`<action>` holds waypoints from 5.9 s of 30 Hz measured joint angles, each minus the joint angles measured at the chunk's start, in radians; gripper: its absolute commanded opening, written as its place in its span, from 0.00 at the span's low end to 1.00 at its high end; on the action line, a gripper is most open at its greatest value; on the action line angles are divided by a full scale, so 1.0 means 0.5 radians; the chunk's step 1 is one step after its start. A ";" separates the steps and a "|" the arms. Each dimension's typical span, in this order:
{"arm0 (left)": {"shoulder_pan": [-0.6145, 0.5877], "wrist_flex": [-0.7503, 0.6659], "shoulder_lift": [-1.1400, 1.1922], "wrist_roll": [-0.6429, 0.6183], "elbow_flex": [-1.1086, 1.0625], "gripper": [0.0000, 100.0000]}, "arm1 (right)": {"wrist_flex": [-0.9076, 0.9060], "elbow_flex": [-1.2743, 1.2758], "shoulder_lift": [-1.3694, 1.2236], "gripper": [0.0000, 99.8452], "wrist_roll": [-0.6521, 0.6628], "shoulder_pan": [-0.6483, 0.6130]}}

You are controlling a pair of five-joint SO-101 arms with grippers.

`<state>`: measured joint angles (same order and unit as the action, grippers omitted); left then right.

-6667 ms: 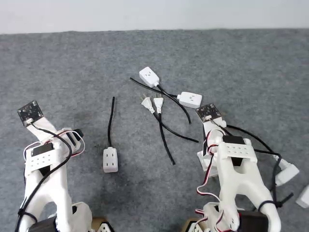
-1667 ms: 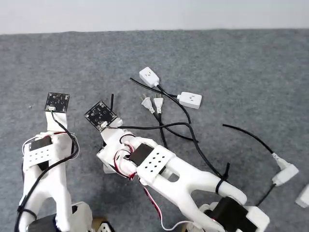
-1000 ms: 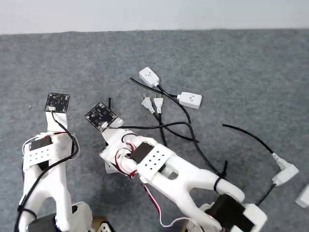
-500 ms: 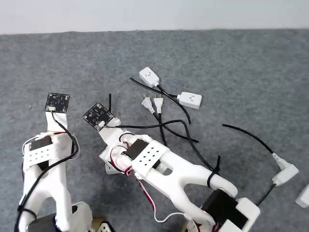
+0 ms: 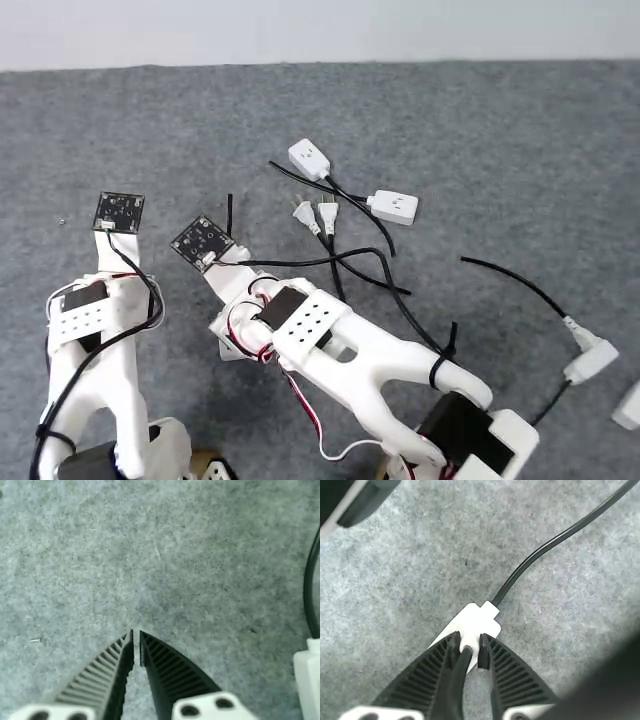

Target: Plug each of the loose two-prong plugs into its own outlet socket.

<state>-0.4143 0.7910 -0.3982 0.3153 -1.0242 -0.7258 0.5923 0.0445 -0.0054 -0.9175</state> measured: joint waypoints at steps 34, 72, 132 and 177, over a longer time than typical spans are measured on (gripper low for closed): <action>-0.196 -0.150 0.000 -0.282 0.046 0.02 | -0.697 -0.988 -0.893 0.01 -0.638 -0.074; -0.120 -0.249 0.012 -0.282 0.046 0.02 | -0.767 0.644 1.142 0.14 0.853 3.130; 0.583 0.215 0.736 -0.427 0.733 0.17 | -0.810 -2.535 -1.823 0.23 -0.436 1.657; 0.565 0.215 0.736 -0.322 0.733 0.17 | -2.016 -3.023 -1.964 0.21 0.945 1.405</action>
<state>-0.1320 0.8984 -0.0299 0.1542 -0.6575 -1.7338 -0.9191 -0.9375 0.4672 -0.2148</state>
